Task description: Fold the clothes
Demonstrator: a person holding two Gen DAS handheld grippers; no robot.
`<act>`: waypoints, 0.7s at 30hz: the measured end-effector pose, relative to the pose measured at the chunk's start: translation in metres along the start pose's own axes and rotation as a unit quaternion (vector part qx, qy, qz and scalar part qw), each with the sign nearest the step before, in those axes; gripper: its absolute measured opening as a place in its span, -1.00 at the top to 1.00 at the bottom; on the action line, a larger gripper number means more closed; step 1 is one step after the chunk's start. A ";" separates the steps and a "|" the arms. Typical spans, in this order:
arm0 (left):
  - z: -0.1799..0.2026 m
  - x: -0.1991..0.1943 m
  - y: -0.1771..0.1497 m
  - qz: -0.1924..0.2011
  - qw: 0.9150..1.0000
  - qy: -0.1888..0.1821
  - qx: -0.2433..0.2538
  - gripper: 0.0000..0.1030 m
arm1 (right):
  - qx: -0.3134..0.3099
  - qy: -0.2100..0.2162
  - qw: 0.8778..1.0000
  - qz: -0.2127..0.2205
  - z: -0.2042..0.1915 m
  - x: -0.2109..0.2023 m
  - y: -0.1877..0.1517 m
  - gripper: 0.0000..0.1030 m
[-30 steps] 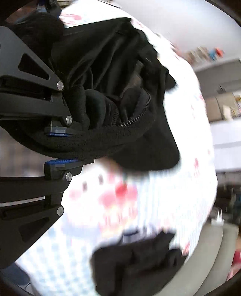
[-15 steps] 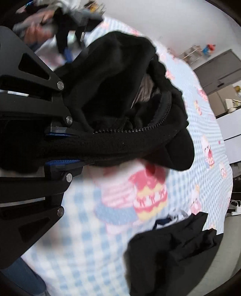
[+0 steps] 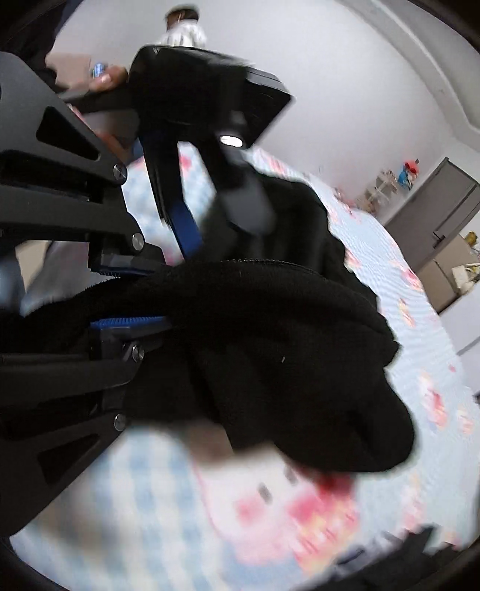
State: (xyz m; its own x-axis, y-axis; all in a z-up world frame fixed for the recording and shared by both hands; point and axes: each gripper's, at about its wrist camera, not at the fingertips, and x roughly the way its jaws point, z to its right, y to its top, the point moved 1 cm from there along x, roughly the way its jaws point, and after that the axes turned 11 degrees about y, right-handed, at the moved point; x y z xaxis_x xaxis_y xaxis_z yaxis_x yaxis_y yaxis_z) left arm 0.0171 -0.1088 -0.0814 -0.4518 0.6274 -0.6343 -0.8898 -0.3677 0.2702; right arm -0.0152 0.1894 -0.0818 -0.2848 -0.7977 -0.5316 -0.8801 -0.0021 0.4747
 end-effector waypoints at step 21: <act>0.066 0.080 -0.009 0.059 0.990 0.130 0.010 0.18 | -0.032 0.032 0.999 -0.018 -0.033 0.025 -0.022 0.74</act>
State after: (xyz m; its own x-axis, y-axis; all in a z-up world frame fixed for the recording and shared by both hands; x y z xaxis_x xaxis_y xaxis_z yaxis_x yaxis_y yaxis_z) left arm -0.0151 -0.0096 -0.0871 -0.5228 0.3823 -0.7619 -0.8345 -0.4122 0.3657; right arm 0.0093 0.1497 -0.0821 -0.2263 -0.8335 -0.5041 -0.8627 -0.0688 0.5010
